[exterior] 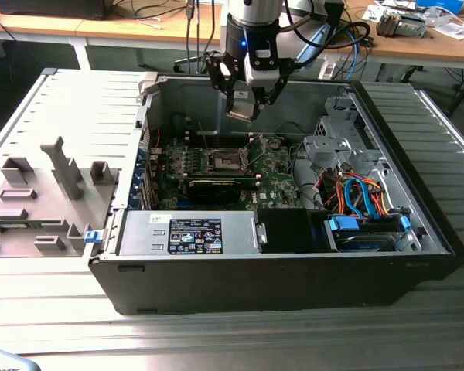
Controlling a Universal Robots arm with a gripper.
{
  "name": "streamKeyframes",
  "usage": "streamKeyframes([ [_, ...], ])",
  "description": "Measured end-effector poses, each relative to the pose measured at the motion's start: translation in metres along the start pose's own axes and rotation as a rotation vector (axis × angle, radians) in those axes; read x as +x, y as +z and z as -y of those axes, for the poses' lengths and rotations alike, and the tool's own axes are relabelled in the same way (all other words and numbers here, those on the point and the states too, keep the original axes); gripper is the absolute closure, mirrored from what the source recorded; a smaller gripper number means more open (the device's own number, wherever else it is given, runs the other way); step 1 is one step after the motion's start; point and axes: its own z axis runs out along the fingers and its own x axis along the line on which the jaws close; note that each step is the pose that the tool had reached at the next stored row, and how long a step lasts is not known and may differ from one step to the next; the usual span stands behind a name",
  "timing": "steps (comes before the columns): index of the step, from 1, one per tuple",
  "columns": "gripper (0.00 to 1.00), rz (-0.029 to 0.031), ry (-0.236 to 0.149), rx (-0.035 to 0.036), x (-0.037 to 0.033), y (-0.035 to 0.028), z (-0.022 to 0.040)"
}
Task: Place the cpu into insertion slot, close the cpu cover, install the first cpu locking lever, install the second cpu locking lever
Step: 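Place the cpu into insertion slot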
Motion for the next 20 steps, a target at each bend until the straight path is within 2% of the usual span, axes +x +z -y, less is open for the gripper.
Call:
streamKeyframes([
  [16, 0.46, 0.0015, 0.018, -0.0002, 0.0, 0.0004, 0.0],
  [20, 0.46, 0.0028, 0.033, -0.0005, 0.0, 0.0008, 0.0001],
])
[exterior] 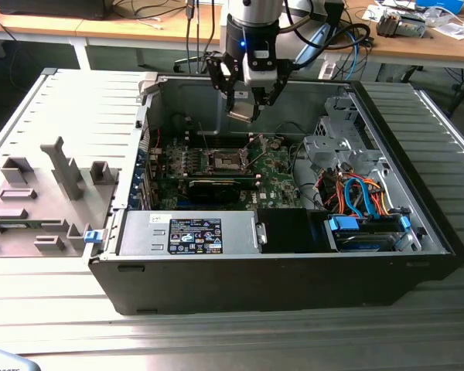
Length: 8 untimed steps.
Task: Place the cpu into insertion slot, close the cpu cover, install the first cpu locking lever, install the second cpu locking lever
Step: 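Place the cpu into insertion slot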
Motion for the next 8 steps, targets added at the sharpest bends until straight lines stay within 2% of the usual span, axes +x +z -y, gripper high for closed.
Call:
streamKeyframes([
  [8, 0.46, 0.0013, 0.016, -0.0004, 0.0, 0.0004, 0.0],
])
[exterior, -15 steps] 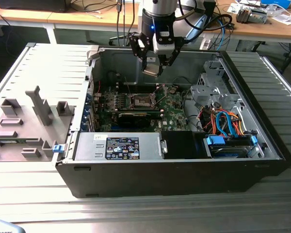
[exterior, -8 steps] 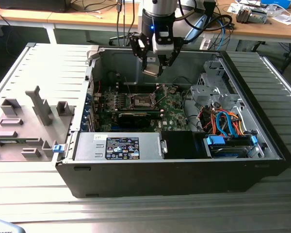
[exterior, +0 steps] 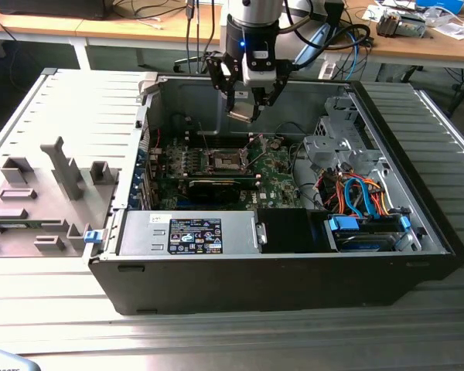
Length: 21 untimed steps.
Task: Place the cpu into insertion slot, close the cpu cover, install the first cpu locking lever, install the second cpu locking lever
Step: 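Place the cpu into insertion slot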
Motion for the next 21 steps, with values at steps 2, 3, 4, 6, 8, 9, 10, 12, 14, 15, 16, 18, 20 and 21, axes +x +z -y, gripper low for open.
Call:
streamKeyframes([
  [2, 0.46, 0.0002, 0.002, 0.0001, 0.0, 0.0, 0.0],
  [3, 0.46, 0.0002, 0.003, 0.0, 0.0, 0.0001, 0.0],
  [4, 0.46, 0.0004, 0.004, 0.0, 0.0, 0.0001, 0.0],
  [6, 0.46, 0.0005, 0.007, 0.0, 0.0, 0.0001, 0.0],
  [8, 0.46, 0.0009, 0.011, -0.0002, 0.0, 0.0003, 0.0],
  [9, 0.46, 0.0011, 0.013, -0.0002, 0.0, 0.0003, 0.0],
  [10, 0.46, 0.0014, 0.016, -0.0003, 0.0, 0.0003, 0.0],
  [12, 0.46, 0.0018, 0.021, -0.0004, 0.0, 0.0004, 0.0],
  [14, 0.46, 0.0022, 0.026, -0.0005, 0.0, 0.0006, 0.0],
  [15, 0.46, 0.0026, 0.03, -0.0005, 0.0, 0.0006, 0.0],
  [16, 0.46, 0.0028, 0.033, -0.0006, 0.0, 0.0007, 0.0001],
  [18, 0.46, 0.0033, 0.039, -0.0007, 0.0, 0.0008, 0.0001],
  [20, 0.46, 0.0037, 0.043, -0.0007, 0.0, 0.001, 0.0001],
  [21, 0.46, 0.0039, 0.045, -0.0007, 0.0, 0.001, 0.0001],
])
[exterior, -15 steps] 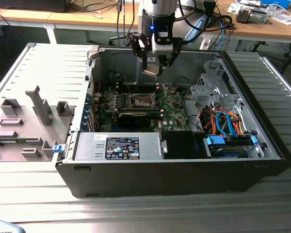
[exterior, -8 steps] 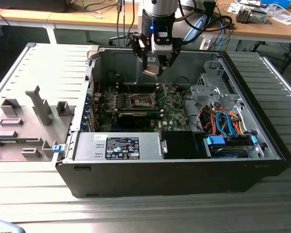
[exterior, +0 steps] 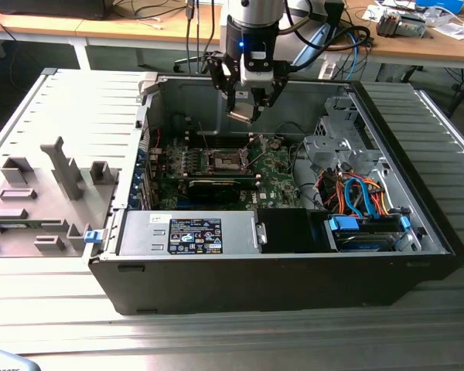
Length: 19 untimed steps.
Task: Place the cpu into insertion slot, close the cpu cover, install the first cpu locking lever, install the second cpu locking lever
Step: 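Place the cpu into insertion slot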
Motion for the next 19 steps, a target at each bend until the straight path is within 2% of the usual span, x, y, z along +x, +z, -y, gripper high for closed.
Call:
streamKeyframes([
  [19, 0.46, 0.0026, 0.025, 0.0003, 0.0, 0.0009, 0.0001],
])
